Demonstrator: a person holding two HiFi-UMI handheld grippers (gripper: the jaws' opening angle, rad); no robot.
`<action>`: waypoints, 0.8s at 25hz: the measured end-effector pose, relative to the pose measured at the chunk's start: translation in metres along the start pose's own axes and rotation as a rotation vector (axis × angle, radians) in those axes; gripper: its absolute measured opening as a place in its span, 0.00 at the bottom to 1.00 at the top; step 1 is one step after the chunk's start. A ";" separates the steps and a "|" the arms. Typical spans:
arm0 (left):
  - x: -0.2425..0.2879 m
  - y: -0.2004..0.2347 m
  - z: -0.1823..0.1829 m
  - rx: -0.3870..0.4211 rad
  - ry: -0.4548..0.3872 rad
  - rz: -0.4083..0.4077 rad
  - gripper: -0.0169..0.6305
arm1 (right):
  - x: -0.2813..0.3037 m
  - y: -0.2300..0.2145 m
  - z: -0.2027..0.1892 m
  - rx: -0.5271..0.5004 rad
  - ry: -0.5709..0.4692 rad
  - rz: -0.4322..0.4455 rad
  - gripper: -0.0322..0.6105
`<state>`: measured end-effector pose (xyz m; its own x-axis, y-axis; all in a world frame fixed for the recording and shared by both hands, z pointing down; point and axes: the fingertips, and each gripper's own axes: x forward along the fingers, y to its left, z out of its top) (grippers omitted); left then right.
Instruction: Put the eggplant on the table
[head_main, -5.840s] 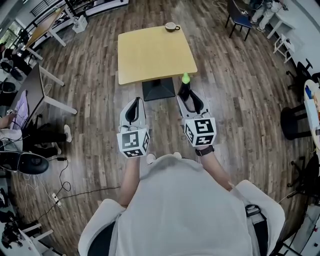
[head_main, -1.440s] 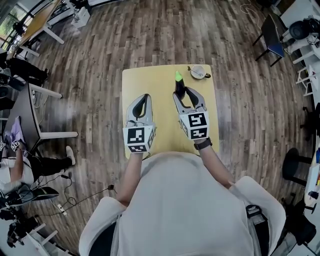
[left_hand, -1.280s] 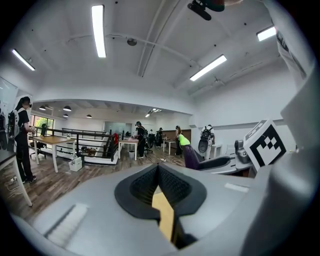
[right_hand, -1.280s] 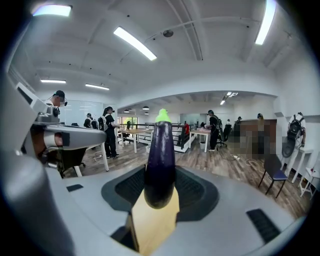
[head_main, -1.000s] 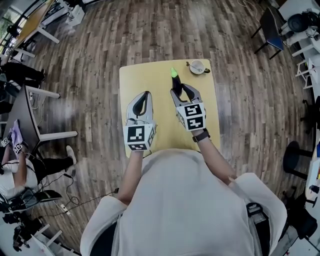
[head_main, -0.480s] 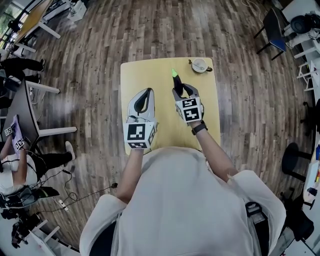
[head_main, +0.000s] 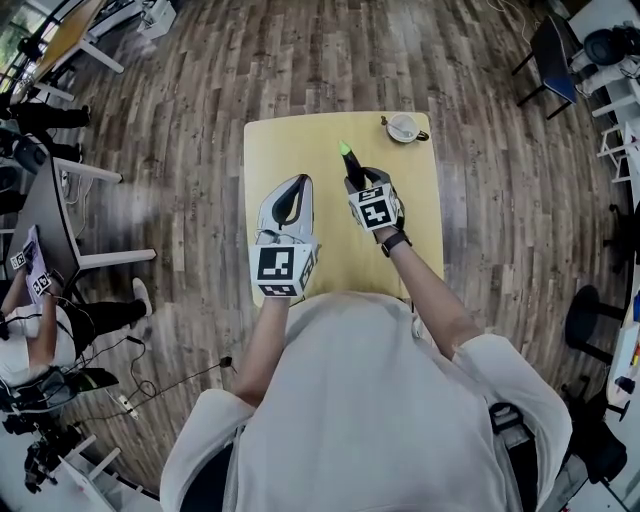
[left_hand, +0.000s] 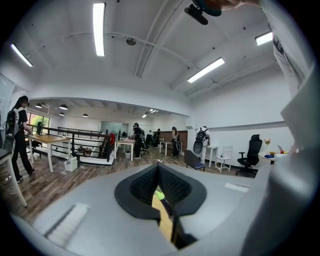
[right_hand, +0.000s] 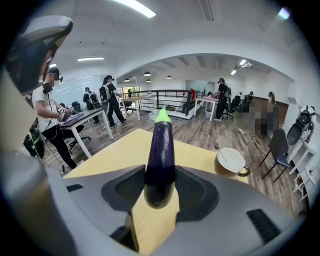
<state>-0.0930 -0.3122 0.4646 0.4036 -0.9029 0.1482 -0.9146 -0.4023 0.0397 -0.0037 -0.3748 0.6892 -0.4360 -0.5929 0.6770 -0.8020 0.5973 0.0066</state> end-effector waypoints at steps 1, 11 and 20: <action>-0.001 0.000 0.000 0.000 0.001 0.001 0.04 | 0.004 0.000 -0.004 0.002 0.010 0.003 0.34; -0.003 0.005 -0.003 -0.002 0.013 0.014 0.04 | 0.039 -0.001 -0.050 0.044 0.149 0.036 0.34; 0.001 0.011 -0.007 -0.005 0.021 0.033 0.04 | 0.064 -0.002 -0.075 0.103 0.232 0.056 0.34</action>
<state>-0.1027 -0.3163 0.4716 0.3729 -0.9121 0.1702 -0.9275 -0.3718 0.0394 0.0012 -0.3733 0.7879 -0.3848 -0.4142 0.8248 -0.8218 0.5606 -0.1019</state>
